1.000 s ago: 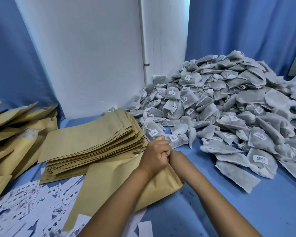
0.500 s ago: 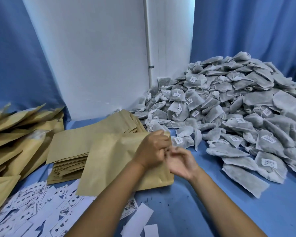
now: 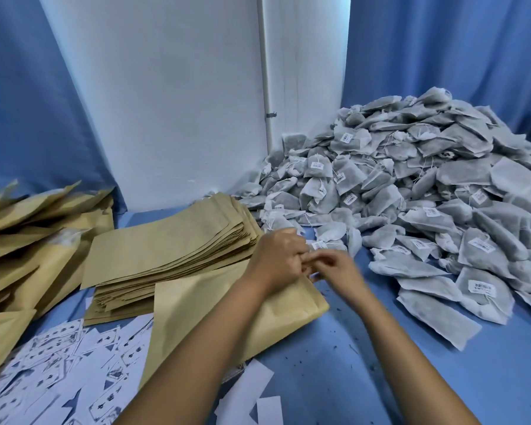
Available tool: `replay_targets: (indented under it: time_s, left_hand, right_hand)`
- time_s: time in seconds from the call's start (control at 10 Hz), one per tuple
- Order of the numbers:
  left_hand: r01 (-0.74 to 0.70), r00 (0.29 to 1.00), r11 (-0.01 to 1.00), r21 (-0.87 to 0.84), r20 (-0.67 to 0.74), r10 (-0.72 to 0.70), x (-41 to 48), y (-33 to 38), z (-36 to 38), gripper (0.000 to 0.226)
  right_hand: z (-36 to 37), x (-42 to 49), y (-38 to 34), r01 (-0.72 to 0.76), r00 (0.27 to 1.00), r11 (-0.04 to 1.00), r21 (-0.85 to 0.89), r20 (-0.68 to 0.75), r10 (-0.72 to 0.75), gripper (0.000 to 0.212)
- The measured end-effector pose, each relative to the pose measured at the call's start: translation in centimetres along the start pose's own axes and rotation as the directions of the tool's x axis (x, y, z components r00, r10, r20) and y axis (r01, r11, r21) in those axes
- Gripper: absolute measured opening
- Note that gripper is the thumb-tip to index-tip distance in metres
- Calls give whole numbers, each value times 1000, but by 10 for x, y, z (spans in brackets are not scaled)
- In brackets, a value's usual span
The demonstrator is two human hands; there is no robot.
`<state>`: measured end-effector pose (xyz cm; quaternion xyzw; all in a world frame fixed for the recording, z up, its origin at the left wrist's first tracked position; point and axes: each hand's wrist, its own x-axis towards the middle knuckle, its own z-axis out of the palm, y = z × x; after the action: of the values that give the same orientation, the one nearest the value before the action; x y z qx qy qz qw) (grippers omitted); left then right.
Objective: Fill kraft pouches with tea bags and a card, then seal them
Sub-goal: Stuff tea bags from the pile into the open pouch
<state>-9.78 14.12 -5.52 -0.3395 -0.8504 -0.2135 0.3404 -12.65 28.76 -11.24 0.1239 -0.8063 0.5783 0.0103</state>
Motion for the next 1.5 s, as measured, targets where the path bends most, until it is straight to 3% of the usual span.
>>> replay_targets:
  time_s: [0.1,0.2,0.3,0.4,0.5,0.6,0.7,0.8,0.9,1.0,1.1,1.2,1.3,1.4,1.5]
  left_hand:
    - [28,998,999,31,48,-30,-3,3,5,16]
    - [13,995,1000,22,95,-15,-7,7,13,21]
    - [7,995,1000,16,99,-9,-6,6,13,22]
    - [-35,995,999,26,97,33,-3,6,7,18]
    - [-73,997,997,-13,28,74,3,9,-7,15]
    - [-98,992,992,-77,-85,91,10,14,-27,15]
    - [-129,987,989,-74,-101,122,11,18,-46,16]
    - [-212,977,976,50,46,210,1,19,-67,20]
    - [-261,959,947,185,163,232,-8,9,-99,24]
    - [-265,960,942,205,145,239,-16,2,-131,22]
    - [-279,954,932,232,178,241,-21,6,-147,25]
    - [-281,943,929,241,248,221,-26,10,-158,17]
    - [-92,969,961,262,245,26,-39,-7,-180,24]
    - [105,944,946,308,267,-192,-62,-37,-202,21]
    - [157,904,926,343,328,-275,-79,-46,-198,22]
  right_hand:
    - [-50,3,36,-316,909,647,-694,-416,-2,41]
    - [-60,-11,49,-513,850,416,-751,-513,121,33]
    - [-68,-17,40,-354,862,721,-596,-507,4,21]
    - [-50,-24,2,111,808,993,32,-585,-71,18]
    - [-27,-32,-41,245,914,782,574,-405,10,21]
    - [0,-37,-74,92,975,969,229,-220,-40,19]
    - [40,-33,-89,-141,988,729,-670,-141,61,47]
    - [62,-31,-107,-264,948,550,-793,-107,301,53]
    - [67,-27,-107,69,968,972,-225,249,-12,44]
    - [78,-33,-133,197,924,980,-1,334,-186,27]
    - [115,-35,-122,157,934,977,-146,343,-99,20]
    - [110,-48,-107,187,932,967,-172,343,-119,45]
    - [120,-40,-128,-104,755,965,241,650,-82,29]
    - [105,-25,-93,-144,821,801,581,522,-231,32]
    - [120,-25,-59,108,901,977,186,397,-175,23]
